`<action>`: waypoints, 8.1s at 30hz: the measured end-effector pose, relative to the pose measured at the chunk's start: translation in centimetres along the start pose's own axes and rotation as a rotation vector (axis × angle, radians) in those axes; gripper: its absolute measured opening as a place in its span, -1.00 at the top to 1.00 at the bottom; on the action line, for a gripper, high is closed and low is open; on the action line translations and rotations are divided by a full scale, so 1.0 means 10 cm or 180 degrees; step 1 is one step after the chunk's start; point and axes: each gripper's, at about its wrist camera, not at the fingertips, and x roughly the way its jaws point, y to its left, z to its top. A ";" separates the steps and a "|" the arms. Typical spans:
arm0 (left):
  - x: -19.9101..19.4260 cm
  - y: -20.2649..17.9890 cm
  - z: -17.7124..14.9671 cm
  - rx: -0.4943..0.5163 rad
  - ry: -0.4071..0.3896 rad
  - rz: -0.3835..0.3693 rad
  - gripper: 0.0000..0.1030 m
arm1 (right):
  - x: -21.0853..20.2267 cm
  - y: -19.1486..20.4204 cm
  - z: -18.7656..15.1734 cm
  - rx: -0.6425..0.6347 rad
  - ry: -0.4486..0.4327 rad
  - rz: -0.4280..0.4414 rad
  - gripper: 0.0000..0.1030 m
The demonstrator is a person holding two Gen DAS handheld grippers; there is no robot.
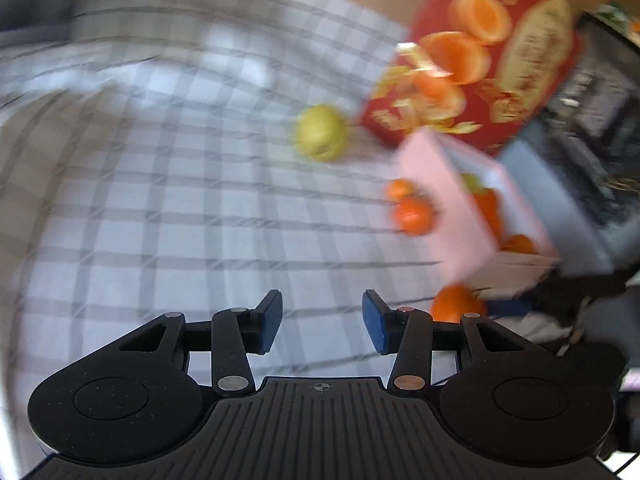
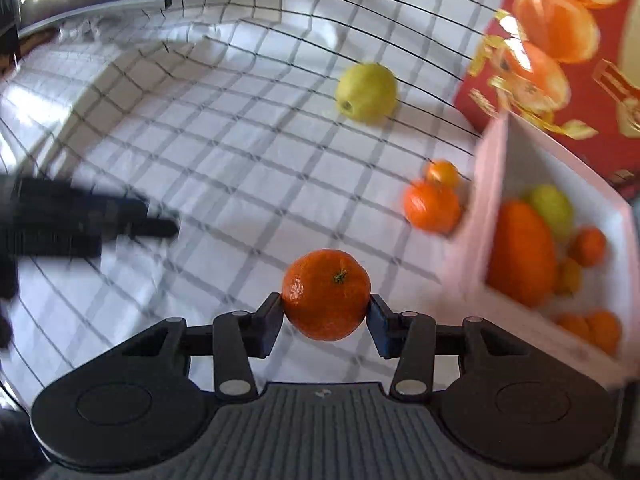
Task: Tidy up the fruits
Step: 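Grasp another mandarin on the cloth with the right tool, then grasp the small mandarin beside the box with the left tool while the right tool holds its mandarin, then carry both mandarins over the pink box and open both tools to drop them, then grasp a mandarin on the cloth with the right tool, then set the mandarin back down on the cloth with the right tool, then grasp the yellow-green pear on the cloth with the right tool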
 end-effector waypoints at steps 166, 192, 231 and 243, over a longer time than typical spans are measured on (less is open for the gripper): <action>-0.22 -0.05 0.02 -0.0198 -0.0139 0.0681 0.32 | -0.31 -0.64 0.26 0.0061 -0.0909 -0.0377 -0.12; -0.31 0.49 -0.21 -0.0452 0.0054 0.0493 0.32 | 0.59 -0.02 0.75 -0.0474 -0.0219 -0.1001 0.22; -0.09 0.26 -0.12 -0.0199 0.0252 0.0462 0.32 | -0.01 0.16 0.71 -0.0023 -0.0623 -0.0164 -0.42; -0.52 0.68 -0.15 -0.0522 0.0108 0.0841 0.32 | 0.99 0.00 1.67 0.0479 -0.0486 -0.0469 -0.44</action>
